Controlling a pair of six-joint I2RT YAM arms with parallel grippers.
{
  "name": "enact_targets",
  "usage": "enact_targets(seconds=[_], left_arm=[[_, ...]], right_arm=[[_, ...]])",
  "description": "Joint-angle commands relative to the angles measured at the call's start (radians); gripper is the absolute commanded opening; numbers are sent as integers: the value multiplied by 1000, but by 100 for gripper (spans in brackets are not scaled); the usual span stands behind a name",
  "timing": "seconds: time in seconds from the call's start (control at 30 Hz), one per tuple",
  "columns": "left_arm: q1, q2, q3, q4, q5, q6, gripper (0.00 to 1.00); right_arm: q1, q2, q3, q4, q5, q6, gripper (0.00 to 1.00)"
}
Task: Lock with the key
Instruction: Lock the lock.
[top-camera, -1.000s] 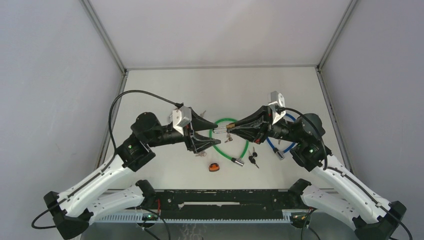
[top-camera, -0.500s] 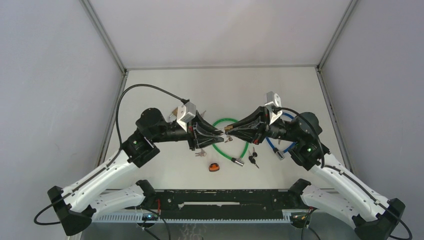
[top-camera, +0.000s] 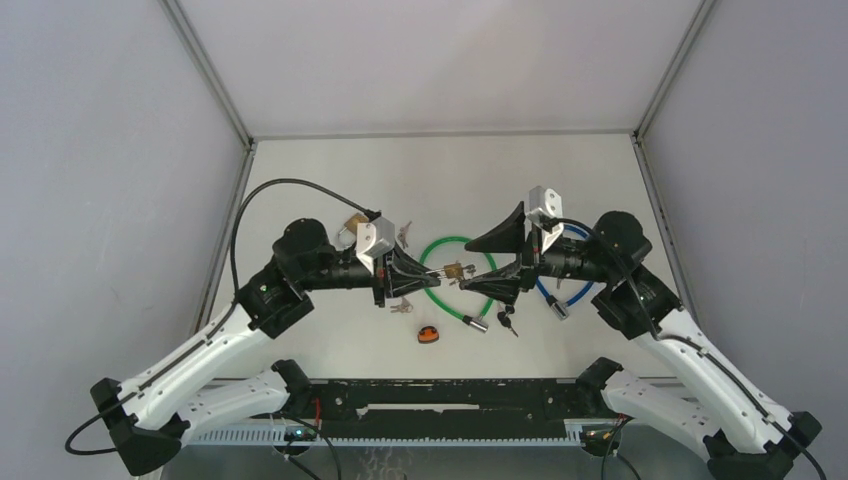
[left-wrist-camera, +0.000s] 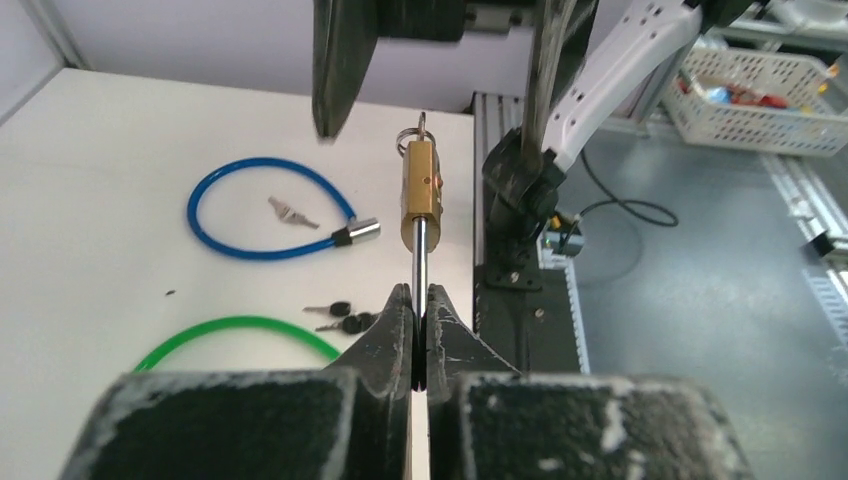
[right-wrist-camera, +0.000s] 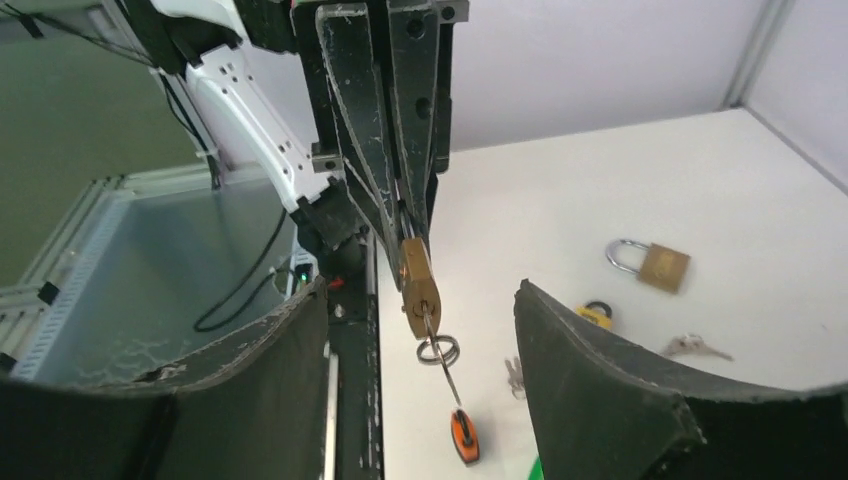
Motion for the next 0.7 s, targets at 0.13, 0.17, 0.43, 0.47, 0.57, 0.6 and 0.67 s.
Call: enact_targets(seconds=[0.13,0.17,0.43,0.47,0.57,0.6,0.67], left_arm=[[0,-55,83,-179,-47,240,0],[1,-54,84,-180,-46,239,0],[-1,-45,91,-182,-32,234,0],[-1,-44,92,-182,-31,233,0],[-2,-43,91,-182,-30,234,0],[-1,-44,91,-183,-27,234,0],[0,-42,91,-186,-26,235,0]], right_arm=[[-19,-24,147,-441,-12,-342,64],[-16,-15,154,-448,-10,-351,63],[60,67,194,-445,24,-389,61],[64,78,199,-451,28,-393,61],[68,99,201,-453,21,-397,54],[69,103,201,-451,17,-395,50],[69,107,200,-440,10,-386,39]])
